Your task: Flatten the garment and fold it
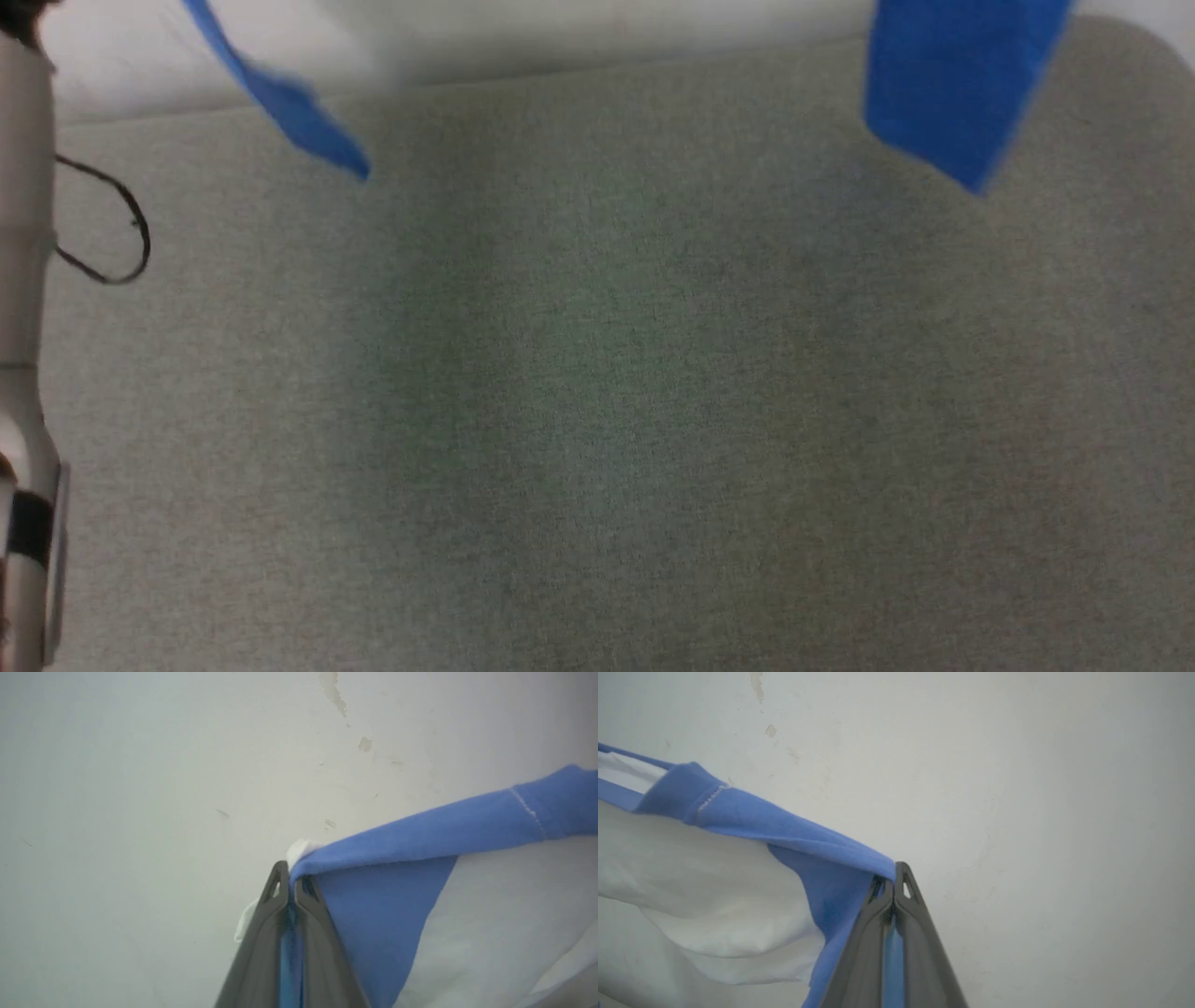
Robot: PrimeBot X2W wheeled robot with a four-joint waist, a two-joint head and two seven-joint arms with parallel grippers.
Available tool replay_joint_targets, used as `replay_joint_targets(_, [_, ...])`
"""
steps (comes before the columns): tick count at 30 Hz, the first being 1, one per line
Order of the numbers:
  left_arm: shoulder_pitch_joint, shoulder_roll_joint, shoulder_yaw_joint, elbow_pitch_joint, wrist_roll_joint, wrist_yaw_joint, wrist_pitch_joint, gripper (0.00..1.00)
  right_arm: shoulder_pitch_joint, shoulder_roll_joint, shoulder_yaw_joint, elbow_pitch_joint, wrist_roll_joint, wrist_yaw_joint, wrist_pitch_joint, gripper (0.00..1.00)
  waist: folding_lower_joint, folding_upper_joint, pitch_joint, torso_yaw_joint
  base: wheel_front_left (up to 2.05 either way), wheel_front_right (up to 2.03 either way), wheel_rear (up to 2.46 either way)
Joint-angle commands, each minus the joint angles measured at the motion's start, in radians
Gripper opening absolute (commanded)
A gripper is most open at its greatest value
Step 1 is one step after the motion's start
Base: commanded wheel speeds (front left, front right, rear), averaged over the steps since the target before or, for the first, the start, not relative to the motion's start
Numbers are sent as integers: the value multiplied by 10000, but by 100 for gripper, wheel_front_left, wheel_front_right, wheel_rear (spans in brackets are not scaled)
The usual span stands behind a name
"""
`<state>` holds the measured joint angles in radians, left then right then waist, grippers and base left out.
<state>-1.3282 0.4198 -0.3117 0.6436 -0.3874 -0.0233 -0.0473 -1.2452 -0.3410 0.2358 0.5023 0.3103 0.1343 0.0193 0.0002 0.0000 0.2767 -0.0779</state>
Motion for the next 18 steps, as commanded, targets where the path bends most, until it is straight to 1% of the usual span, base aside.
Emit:
replay_joint_targets(1, [-107, 95, 94, 313, 72, 31, -153, 0, -146, -17, -24, 286, -77, -36, -178, 0, -2, 0, 1056, -116, 0, 0, 0])
replay_joint_targets(5, [-551, -126, 7, 1008, 111, -52, -692, 0, -729, 234, 368, 1037, -36, -36, -631, 0, -2, 0, 1933, 4, 0, 0, 0])
replay_joint_targets(9, [-288, -387, 12, 1676, -49, -148, -1305, 0, -689, 402, 849, 1796, 199, -36, -1085, 0, -2, 0, 2486, 134, 0, 0, 0])
replay_joint_targets(14, [703, -742, 227, 2270, -442, -185, -1885, 0, -39, 537, 1551, 2530, 679, -36, -1594, 0, -2, 0, 2661, 276, 0, 0, 0])
replay_joint_targets(18, [2183, -978, 631, 2030, -796, -91, -2110, 0, 1089, 581, 2102, 2773, 1165, -36, -2089, 0, -2, 0, 2378, 381, 0, 0, 0])
